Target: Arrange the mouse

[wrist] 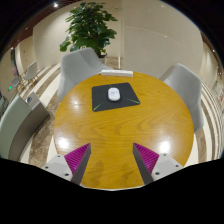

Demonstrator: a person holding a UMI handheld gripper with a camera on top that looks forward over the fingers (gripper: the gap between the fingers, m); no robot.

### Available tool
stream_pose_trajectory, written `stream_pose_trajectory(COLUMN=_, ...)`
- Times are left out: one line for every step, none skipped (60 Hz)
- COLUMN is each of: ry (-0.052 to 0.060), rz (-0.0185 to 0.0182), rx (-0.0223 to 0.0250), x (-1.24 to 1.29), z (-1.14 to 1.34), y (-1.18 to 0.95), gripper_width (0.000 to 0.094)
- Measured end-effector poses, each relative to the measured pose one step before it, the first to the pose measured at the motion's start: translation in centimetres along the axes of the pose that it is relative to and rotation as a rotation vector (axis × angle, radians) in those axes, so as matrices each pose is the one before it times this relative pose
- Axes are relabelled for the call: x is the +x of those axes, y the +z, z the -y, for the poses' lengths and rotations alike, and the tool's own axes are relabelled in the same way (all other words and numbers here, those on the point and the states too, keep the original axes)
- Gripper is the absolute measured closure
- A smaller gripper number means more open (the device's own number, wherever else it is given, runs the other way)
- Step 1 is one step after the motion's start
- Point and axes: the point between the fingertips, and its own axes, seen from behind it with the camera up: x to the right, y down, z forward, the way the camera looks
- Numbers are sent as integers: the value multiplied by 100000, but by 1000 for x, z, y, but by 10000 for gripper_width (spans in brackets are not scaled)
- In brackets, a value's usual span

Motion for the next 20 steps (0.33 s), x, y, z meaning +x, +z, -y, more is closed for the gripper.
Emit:
stream_pose_trajectory(ry=141, rz=-691, rx=190, x=100, z=-407, y=-344, gripper_width=66)
stream_pose_trajectory(ry=62, rz=-695, rx=169, x=83, z=-359, y=-326, gripper_width=68)
stream_pose_trajectory(ry=97, rz=-751, rx=170, x=95, z=-393, y=-293, gripper_width=66)
stream_pose_trajectory(ry=210, rz=-696, rx=127, x=105, z=-321, y=-238, gripper_width=69)
stream_pose_trajectory(ry=270, rz=-658, rx=74, x=77, z=-326, y=-300, gripper_width=71)
stream_pose_trajectory(ry=166, rz=-573, rx=94, x=102, z=-313, y=-395, gripper_width=68)
stream_pose_trajectory(ry=163, rz=-460, rx=219, x=25, z=-240, y=-321, gripper_width=67)
stream_pose_trajectory(ry=223, rz=-372, rx=329, x=36, z=-190, y=-260, gripper_width=69)
stream_pose_trajectory(ry=379, rz=-258, rx=339, x=23, z=-200, y=-281, gripper_width=68)
stream_pose_trajectory(ry=367, rz=-237, rx=310, x=19, z=-146, y=-258, gripper_width=67)
stream_pose_trajectory(ry=236, rz=-261, rx=231, x=45, z=-164, y=-230, gripper_width=72)
stream_pose_trajectory(ry=110, rz=-267, rx=71, x=82, z=-195, y=-198, gripper_width=74)
stream_pose_trajectory(ry=-6, rz=-233, rx=-122, x=-1, z=-246, y=-50, gripper_width=74)
stream_pose_trajectory(ry=30, rz=-334, rx=-40, x=132, z=-206, y=-227, gripper_width=75)
stream_pose_trajectory(ry=105, rz=-405, rx=-9, x=127, z=-180, y=-188, gripper_width=73)
stream_pose_trajectory(ry=157, rz=-581, rx=77, x=108, z=-85, y=-63, gripper_width=73)
stream_pose_trajectory(ry=50, rz=-589, rx=68, x=167, z=-168, y=-115, gripper_width=75)
stream_pose_trajectory(ry=-11, rz=-479, rx=-39, x=142, z=-167, y=-137, gripper_width=72)
stream_pose_trajectory(ry=60, rz=-285, rx=-123, x=109, z=-181, y=-130, gripper_width=75)
stream_pose_trajectory(ry=169, rz=-199, rx=-122, x=67, z=-159, y=-137, gripper_width=76)
